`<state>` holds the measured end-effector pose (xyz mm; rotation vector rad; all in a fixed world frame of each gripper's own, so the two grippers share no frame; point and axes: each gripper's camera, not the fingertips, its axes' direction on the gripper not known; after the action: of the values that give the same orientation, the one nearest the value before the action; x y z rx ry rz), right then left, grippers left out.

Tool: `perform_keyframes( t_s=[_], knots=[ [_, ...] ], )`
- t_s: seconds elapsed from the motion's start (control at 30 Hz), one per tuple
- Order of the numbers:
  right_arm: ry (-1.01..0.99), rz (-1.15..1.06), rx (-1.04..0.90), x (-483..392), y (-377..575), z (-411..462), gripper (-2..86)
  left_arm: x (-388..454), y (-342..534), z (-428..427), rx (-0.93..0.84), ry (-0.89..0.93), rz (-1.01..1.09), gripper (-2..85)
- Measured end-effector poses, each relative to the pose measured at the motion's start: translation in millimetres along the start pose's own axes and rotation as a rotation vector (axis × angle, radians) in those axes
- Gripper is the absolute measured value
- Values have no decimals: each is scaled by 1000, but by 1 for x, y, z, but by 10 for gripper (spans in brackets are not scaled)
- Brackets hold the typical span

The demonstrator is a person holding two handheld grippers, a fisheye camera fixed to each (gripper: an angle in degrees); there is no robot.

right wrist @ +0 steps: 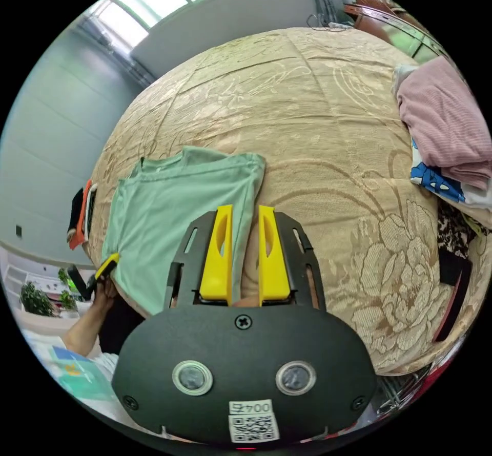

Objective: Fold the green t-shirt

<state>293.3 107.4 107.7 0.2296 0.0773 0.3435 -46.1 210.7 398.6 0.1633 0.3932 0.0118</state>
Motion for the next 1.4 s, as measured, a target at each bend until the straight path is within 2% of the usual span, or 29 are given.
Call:
perform_keyframes(
  t_s=[0.1,0.17,0.27,0.4,0.57,0.63,0.83,1.03,1.1,1.17,1.2,1.23,1.27,1.3,1.4],
  knots=[
    [33,-179,-3,-49,62,-16,44,-4,2,-1,0,3,-1,8],
    [201,-238,-106,-63,97,-3,36,-6,2,-2,0,5,-3,8],
    [211,-123,-23,-61,115,-36,30,-10,3,-4,-2,6,-4,8],
    [329,-198,93,-109,136,-83,33,-18,5,-7,-3,22,-20,8],
    [500,-299,-91,-150,150,-45,18,-19,7,-11,0,-6,2,10],
    [544,-314,-36,-161,151,-48,5,-20,8,-12,2,-10,9,11],
    [695,-535,-107,-198,146,-57,-7,-20,12,-18,14,-29,78,15],
    [688,-528,-88,-197,132,-97,-8,-41,14,-24,17,11,61,13],
    [716,-453,-8,-205,120,-122,-7,-53,14,-28,16,46,35,11],
    [563,-373,150,-220,109,-158,-7,-62,14,-33,15,43,1,8],
    [525,-358,139,-220,104,-158,-7,-69,14,-37,13,42,-46,6],
    [493,-349,11,-217,93,-143,-6,-73,14,-41,18,50,-82,5],
    [496,-338,-124,-210,84,-124,-5,-81,18,-52,71,80,-160,5],
    [490,-327,-142,-208,82,-122,-5,-89,25,-67,146,123,-230,5],
    [435,-302,33,-230,73,-161,-1,-107,47,-97,199,178,-313,8]
  ],
)
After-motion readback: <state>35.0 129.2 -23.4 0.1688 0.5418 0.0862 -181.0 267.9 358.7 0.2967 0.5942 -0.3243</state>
